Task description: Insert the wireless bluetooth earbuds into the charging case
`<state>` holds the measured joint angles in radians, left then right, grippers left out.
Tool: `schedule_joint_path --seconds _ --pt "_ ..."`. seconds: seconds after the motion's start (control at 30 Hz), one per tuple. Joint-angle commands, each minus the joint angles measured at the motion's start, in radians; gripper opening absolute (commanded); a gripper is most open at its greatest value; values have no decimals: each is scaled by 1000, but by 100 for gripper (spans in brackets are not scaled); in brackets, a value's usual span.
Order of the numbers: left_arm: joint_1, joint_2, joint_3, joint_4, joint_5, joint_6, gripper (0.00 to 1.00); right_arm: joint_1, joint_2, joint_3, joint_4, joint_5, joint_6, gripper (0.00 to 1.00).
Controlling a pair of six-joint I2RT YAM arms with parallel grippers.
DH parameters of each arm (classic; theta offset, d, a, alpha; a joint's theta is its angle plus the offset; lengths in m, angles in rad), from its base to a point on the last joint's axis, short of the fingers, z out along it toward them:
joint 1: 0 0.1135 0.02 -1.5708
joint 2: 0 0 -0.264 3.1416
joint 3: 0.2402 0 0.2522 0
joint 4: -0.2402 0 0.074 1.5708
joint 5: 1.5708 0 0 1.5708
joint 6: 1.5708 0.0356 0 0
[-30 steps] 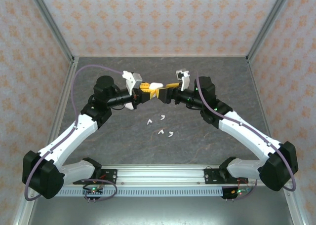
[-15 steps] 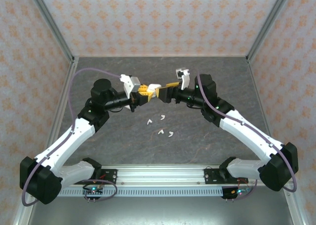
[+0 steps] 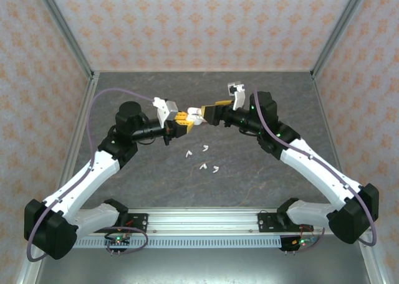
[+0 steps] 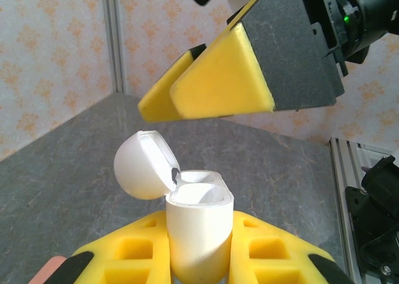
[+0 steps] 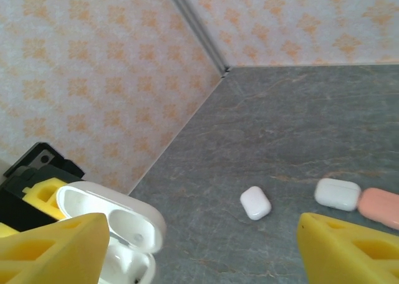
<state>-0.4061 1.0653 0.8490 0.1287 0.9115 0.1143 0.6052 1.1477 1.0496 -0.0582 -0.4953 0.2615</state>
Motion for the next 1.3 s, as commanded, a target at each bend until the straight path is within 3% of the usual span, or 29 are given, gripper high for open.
schedule_joint_path --seconds 0.0,0.13,0.3,0.5,0.7,0.97,1.27 --pt "-6 -35 -19 8 -15 8 0 -2 -72 51 -147 174 16 75" --pt "-6 -61 -55 28 -37 -23 0 -2 -113 21 -284 320 75 72" --pt "-7 -101 -94 50 -84 -52 0 1 -76 -52 -360 331 152 62" --pt "9 -91 -101 67 -198 -118 0 99 71 -158 -200 298 205 60" --pt "128 -3 -86 141 -204 -295 0 196 212 -174 -69 326 162 60" --pt "207 30 -71 121 -245 -325 0 291 479 -35 -33 347 50 59" --pt "233 46 -63 90 -262 -314 0 303 714 159 -115 375 -1 53"
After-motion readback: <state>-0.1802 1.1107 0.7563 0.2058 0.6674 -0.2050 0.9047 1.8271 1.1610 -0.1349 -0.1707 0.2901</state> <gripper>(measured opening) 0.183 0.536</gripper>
